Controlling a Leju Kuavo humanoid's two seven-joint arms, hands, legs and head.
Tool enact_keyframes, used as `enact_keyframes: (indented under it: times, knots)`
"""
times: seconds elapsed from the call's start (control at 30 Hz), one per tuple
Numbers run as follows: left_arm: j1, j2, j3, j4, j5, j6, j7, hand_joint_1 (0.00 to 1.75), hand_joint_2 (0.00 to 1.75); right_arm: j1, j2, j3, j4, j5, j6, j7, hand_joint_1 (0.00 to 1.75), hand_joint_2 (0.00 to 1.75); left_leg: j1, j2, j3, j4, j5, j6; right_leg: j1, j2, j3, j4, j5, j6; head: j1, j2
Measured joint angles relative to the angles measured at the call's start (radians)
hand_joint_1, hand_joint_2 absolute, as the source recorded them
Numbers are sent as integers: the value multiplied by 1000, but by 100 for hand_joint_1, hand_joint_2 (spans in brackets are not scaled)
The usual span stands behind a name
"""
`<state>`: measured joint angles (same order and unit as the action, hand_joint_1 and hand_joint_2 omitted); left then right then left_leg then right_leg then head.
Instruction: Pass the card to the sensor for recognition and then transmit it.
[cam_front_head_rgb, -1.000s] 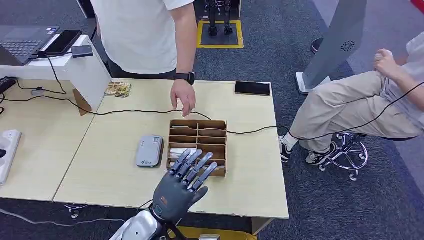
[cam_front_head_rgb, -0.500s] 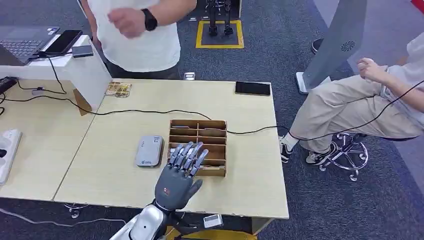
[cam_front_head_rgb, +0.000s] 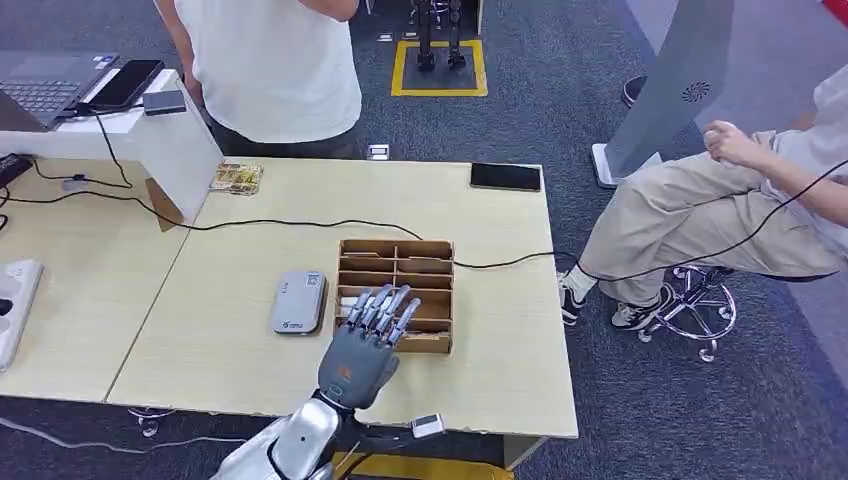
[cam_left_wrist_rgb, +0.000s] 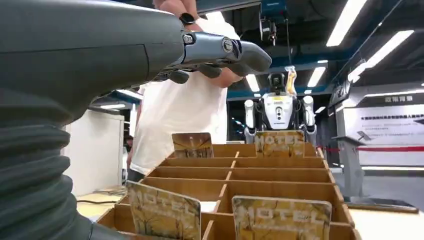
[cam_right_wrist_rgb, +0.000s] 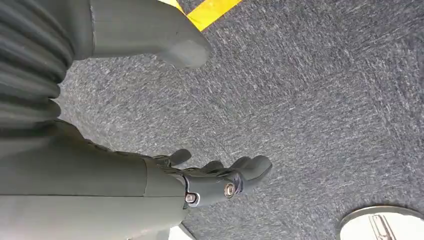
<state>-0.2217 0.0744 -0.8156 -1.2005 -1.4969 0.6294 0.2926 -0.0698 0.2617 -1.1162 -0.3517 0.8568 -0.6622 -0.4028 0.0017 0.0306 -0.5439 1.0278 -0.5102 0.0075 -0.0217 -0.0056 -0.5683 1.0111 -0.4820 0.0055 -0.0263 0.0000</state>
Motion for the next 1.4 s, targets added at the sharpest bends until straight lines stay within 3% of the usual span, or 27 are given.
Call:
enact_keyframes:
  times: [0.47,0.73,0.97,1.4]
  knots:
    - [-11,12,-4,32,0,0,11,0,175,0,0,1,0,1,0,0,0,175,0,0,0,0,0,0,0,0,0,0,0,0,0,0]
    - [-40,16,-13,59,0,-73,127,0,175,0,0,1,-1,2,0,12,0,175,0,0,0,0,0,0,0,0,0,0,0,0,0,0]
    - [-57,18,-26,97,0,-126,184,0,175,1,0,1,-3,7,1,21,0,175,0,0,0,0,0,0,0,0,0,0,0,0,0,0]
    - [-58,19,-26,114,0,-119,137,0,175,2,0,2,-7,17,1,21,0,175,0,0,0,0,0,0,0,0,0,0,0,0,0,0]
